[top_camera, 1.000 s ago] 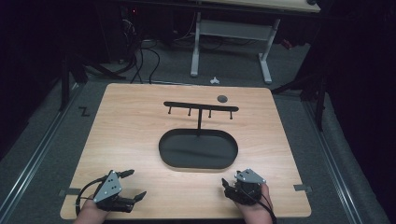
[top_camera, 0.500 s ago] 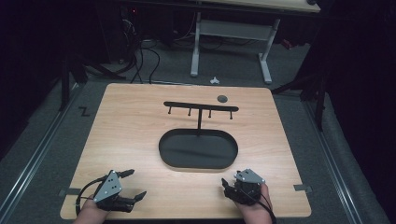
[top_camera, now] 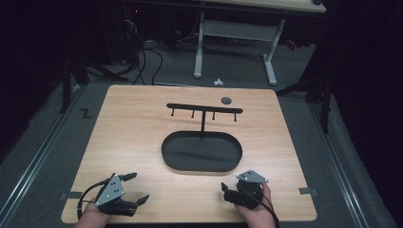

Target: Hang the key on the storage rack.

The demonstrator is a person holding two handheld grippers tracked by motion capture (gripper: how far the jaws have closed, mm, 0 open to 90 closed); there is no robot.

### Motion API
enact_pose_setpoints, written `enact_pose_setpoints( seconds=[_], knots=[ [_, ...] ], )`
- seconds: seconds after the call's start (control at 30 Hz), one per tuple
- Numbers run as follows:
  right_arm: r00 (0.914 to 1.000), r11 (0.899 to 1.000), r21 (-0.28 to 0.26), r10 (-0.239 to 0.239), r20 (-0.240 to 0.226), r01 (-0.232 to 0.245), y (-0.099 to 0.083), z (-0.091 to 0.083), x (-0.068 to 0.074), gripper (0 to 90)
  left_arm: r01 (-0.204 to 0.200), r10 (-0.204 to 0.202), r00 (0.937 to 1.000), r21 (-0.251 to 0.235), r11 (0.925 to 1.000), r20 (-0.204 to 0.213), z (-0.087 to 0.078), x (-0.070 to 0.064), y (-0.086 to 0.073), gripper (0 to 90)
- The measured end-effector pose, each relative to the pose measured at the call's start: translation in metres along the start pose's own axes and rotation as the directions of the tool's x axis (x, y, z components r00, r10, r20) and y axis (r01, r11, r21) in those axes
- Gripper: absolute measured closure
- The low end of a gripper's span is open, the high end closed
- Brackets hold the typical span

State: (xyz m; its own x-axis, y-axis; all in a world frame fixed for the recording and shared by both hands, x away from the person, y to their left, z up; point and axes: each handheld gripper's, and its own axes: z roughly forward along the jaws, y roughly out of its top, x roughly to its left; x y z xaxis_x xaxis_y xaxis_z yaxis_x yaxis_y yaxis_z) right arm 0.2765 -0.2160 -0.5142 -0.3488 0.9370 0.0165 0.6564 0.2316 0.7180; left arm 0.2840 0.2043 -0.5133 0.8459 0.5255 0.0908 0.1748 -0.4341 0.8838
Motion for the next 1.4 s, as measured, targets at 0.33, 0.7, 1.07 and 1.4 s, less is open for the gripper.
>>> enact_pose_setpoints(
  seconds=[0.33, 0.7, 1.07, 1.4],
  knots=[
    [0.9993, 0.998, 0.063, -0.017, 0.033, 0.015, 0.011, 0.004, 0.002, 16.4, 0.005, -0.005, 1.0000, -0.003, 1.0000, -0.006, -0.001, 0.002, 0.000, 15.3],
    [0.9950, 0.981, 0.178, -0.087, 0.049, 0.077, 0.023, 0.008, 0.003, 16.5, -0.007, 0.007, 1.0000, -0.006, 1.0000, -0.003, -0.003, 0.001, 0.001, 15.3],
    [0.9898, 0.928, 0.348, -0.143, 0.000, 0.133, 0.038, 0.007, 0.004, 16.4, -0.009, 0.009, 1.0000, -0.004, 0.9999, -0.003, -0.003, 0.001, 0.001, 15.3],
    [0.9916, 0.888, 0.443, -0.123, -0.040, 0.128, 0.056, 0.005, -0.003, 17.0, -0.010, 0.010, 0.9999, -0.003, 0.9999, -0.004, -0.003, 0.000, 0.001, 15.3]
  ],
)
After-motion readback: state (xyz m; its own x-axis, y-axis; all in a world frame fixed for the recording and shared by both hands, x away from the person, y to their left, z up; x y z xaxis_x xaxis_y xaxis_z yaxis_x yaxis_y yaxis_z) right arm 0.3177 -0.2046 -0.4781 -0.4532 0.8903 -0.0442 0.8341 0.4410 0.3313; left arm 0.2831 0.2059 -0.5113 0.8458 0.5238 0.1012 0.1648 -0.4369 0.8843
